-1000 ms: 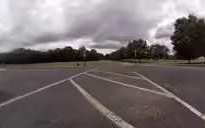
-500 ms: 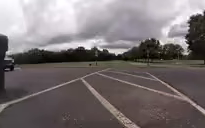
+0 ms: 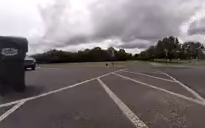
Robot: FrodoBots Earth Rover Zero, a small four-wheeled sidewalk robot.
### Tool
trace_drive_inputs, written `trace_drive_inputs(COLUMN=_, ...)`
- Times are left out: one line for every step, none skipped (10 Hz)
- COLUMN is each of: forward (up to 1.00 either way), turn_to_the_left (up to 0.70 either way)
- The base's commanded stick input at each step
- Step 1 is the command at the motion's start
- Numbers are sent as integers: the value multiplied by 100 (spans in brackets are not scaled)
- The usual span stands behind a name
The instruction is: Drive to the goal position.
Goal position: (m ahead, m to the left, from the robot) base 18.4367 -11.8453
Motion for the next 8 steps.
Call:
trace_drive_inputs(forward=0, turn_to_the_left=0)
trace_drive_inputs(forward=0, turn_to_the_left=0)
trace_drive_inputs(forward=0, turn_to_the_left=0)
trace_drive_inputs(forward=0, turn_to_the_left=0)
trace_drive_inputs(forward=0, turn_to_the_left=0)
trace_drive_inputs(forward=0, turn_to_the_left=-3)
trace_drive_inputs(forward=0, turn_to_the_left=-29)
trace_drive_inputs(forward=0, turn_to_the_left=-62)
